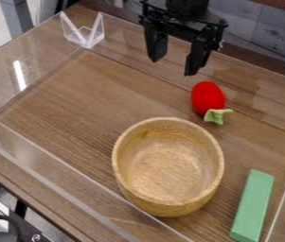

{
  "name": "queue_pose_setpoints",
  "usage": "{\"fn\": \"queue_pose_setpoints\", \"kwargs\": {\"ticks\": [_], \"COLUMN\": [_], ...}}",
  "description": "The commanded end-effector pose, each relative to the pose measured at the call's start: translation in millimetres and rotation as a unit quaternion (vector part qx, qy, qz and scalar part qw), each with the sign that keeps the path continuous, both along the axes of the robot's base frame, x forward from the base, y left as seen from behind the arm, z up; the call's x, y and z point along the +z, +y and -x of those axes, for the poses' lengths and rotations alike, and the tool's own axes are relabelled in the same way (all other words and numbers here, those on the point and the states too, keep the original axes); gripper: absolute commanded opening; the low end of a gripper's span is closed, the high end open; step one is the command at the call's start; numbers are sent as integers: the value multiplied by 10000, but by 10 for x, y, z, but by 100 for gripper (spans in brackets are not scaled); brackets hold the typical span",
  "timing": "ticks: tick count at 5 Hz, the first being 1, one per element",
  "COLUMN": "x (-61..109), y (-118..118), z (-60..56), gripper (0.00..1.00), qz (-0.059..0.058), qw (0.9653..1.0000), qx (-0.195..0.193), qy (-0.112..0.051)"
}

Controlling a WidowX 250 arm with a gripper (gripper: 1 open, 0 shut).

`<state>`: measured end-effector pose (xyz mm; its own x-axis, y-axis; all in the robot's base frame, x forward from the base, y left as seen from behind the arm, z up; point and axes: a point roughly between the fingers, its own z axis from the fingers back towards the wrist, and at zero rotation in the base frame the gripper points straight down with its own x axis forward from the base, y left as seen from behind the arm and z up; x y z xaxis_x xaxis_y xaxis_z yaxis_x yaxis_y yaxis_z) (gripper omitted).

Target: Move the red fruit to the left

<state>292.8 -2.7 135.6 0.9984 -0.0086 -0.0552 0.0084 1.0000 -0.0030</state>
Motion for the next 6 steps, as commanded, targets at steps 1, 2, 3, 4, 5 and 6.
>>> {"fn": "queue_pose_setpoints", "kwargs": {"ticks": [1, 2, 3, 4, 5, 6], "x": [-82, -161, -249, -339, -419, -496], "y": [-67, -198, -336, -441, -484, -486], "z": [13, -11, -73, -160, -225, -282], "gripper": [100, 100, 100, 100, 100, 100], "qz": [68, 222, 379, 494, 554, 569], "qw": [9985, 9911, 9793, 9650, 9486, 9304], "qx": [539, 1309, 1989, 2573, 3110, 3611], "qy": [48, 20, -50, -143, -207, -283]}}
